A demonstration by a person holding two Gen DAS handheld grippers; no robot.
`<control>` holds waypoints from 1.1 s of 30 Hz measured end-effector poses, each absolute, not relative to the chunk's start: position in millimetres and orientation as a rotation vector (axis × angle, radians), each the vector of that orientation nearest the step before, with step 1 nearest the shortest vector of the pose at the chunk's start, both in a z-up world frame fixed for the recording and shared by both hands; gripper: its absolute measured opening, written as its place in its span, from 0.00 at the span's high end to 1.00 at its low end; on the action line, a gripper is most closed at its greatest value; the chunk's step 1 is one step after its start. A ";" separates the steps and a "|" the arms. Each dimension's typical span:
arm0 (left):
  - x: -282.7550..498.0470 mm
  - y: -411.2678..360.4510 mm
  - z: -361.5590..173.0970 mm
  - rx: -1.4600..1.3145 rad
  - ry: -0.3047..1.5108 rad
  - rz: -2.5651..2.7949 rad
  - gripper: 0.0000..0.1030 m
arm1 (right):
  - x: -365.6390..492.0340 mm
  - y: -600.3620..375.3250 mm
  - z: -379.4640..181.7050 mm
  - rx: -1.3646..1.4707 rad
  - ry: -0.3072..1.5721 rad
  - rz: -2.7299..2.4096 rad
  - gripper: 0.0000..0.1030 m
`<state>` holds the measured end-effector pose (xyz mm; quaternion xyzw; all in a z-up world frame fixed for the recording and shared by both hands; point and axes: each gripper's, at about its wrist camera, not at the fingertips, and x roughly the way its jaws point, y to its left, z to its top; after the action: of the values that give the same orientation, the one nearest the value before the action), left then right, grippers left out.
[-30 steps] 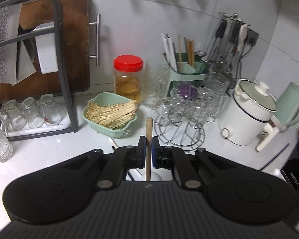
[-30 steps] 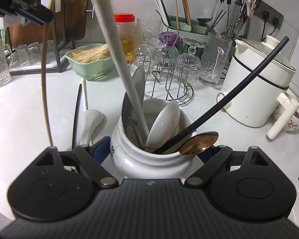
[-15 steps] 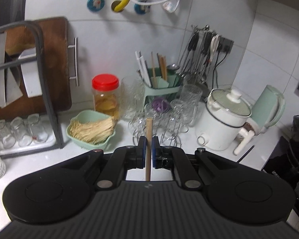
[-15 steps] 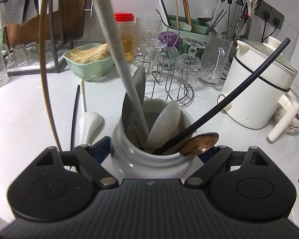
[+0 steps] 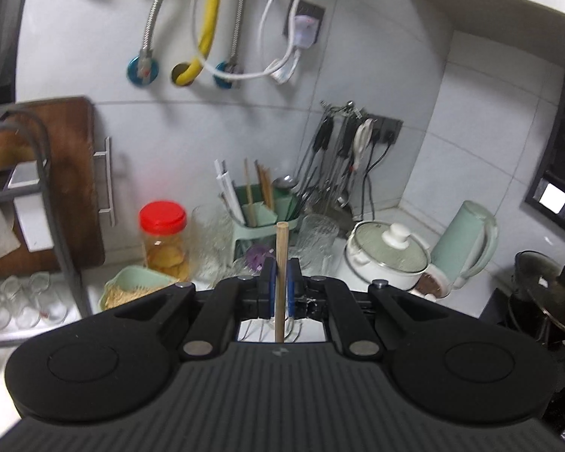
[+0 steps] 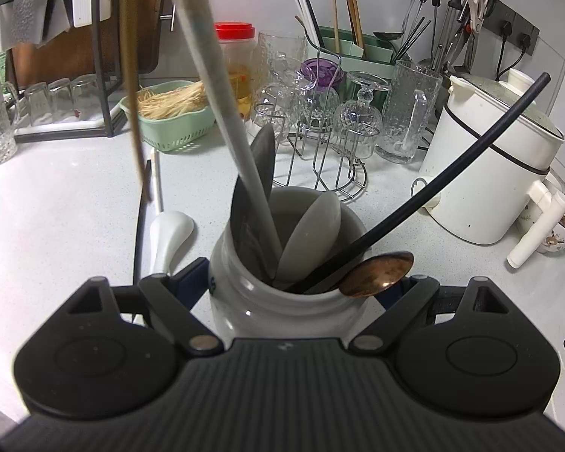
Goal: Organize utensils
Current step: 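Carry the wooden chopstick with the left tool over the white mug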
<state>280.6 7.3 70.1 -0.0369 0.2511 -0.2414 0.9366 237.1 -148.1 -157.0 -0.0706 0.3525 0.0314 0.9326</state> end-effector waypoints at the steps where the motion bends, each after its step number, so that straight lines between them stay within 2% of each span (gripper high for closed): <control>1: 280.5 5.1 73.6 -0.077 0.508 -0.503 0.94 | 237.2 -148.1 -156.9 -0.145 0.722 0.064 0.11; 13: 285.5 -29.3 99.4 -0.072 0.455 -0.605 0.94 | 237.2 -148.9 -157.7 -0.140 0.722 0.063 0.11; 28: 310.1 -66.0 33.4 0.010 0.651 -0.650 0.94 | 236.9 -148.9 -158.4 -0.142 0.718 0.063 0.11; 33: 310.6 -75.4 36.3 0.131 0.675 -0.708 0.94 | 236.4 -148.2 -158.4 -0.139 0.719 0.055 0.11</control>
<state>310.6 -75.4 36.3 0.0628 0.3238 -0.3397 0.8808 236.3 -148.2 -158.4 -0.0681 0.3516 0.0269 0.9333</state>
